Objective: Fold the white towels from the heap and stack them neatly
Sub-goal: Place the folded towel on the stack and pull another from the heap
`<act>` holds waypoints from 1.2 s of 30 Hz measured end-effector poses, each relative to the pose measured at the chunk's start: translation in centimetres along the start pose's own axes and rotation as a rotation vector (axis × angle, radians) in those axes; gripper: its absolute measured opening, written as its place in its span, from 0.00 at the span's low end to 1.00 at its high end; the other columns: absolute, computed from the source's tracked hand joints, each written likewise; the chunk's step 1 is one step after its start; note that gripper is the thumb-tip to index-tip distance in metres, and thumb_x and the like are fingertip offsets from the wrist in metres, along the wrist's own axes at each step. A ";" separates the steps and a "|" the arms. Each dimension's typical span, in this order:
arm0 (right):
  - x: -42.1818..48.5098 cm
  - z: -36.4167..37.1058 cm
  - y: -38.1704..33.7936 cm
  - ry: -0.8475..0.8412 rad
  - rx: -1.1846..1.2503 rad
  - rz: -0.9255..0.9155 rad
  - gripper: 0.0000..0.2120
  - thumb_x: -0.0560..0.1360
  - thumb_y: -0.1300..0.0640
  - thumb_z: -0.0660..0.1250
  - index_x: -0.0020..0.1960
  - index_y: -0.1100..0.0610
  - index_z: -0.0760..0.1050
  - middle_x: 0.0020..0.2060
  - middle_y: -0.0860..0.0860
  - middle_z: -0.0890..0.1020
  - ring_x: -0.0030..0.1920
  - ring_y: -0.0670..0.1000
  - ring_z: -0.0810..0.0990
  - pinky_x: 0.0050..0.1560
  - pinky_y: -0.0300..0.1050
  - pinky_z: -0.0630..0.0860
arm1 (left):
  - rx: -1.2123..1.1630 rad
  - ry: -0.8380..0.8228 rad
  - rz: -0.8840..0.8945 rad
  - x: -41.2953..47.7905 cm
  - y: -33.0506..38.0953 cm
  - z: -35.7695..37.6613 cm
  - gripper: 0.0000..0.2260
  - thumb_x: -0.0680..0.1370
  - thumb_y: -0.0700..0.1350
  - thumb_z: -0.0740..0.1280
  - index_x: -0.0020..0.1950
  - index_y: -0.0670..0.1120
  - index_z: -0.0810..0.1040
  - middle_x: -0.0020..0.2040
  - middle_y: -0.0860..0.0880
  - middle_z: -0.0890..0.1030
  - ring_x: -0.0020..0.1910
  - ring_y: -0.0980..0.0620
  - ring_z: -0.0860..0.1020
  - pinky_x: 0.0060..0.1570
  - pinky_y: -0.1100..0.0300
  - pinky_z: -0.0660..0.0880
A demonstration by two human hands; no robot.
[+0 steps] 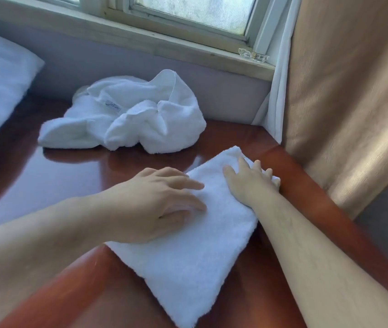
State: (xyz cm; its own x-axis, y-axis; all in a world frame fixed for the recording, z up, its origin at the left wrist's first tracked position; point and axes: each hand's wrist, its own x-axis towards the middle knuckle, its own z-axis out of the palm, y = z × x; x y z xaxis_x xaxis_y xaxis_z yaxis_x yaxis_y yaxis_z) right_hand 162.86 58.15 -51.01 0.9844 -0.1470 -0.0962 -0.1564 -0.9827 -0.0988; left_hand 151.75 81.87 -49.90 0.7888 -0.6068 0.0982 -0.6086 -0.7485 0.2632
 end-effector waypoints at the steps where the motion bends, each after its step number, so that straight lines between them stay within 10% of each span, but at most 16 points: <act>1: -0.1 0.2 -0.1 0.015 0.008 0.010 0.34 0.76 0.33 0.42 0.81 0.43 0.52 0.80 0.56 0.56 0.77 0.65 0.55 0.74 0.65 0.52 | 0.016 -0.037 -0.005 -0.2 -0.1 0.4 0.19 0.82 0.58 0.53 0.72 0.72 0.61 0.76 0.71 0.55 0.76 0.66 0.48 0.73 0.58 0.51; 11: -8.3 1.3 -1.7 0.701 0.197 -0.464 0.06 0.72 0.57 0.72 0.48 0.57 0.82 0.46 0.54 0.79 0.49 0.59 0.75 0.50 0.45 0.61 | -0.116 -0.097 -0.109 -3.0 -0.6 2.1 0.19 0.84 0.57 0.50 0.74 0.74 0.57 0.77 0.72 0.51 0.77 0.66 0.48 0.75 0.57 0.48; 19: -21.4 2.2 -4.9 0.267 0.462 -0.930 0.10 0.78 0.45 0.61 0.41 0.48 0.75 0.35 0.38 0.74 0.42 0.42 0.73 0.47 0.37 0.67 | -0.093 0.007 -0.335 -11.2 -1.6 1.2 0.19 0.84 0.55 0.49 0.74 0.72 0.59 0.78 0.68 0.53 0.78 0.63 0.49 0.78 0.53 0.50; 24: -26.4 2.6 -5.6 0.040 0.367 -1.001 0.27 0.69 0.28 0.64 0.61 0.43 0.76 0.56 0.34 0.78 0.62 0.35 0.72 0.59 0.25 0.64 | -0.073 -0.005 -0.391 -16.6 -1.2 0.2 0.20 0.85 0.52 0.50 0.76 0.69 0.60 0.79 0.65 0.53 0.79 0.62 0.50 0.78 0.56 0.48; 36: -32.2 3.7 -6.5 0.347 -0.099 -1.287 0.23 0.70 0.40 0.65 0.56 0.55 0.79 0.56 0.51 0.82 0.53 0.54 0.82 0.51 0.49 0.81 | -0.053 -0.114 -0.445 -22.9 1.5 -0.8 0.21 0.86 0.53 0.49 0.79 0.66 0.52 0.81 0.62 0.48 0.80 0.59 0.46 0.78 0.56 0.43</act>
State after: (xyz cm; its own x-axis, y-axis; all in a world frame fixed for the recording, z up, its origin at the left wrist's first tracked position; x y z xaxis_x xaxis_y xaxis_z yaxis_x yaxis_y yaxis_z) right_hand 131.92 69.65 -50.92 0.3970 0.8780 0.2673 0.8843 -0.4439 0.1447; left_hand 132.79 94.84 -51.01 0.9560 -0.2570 -0.1412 -0.2051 -0.9302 0.3046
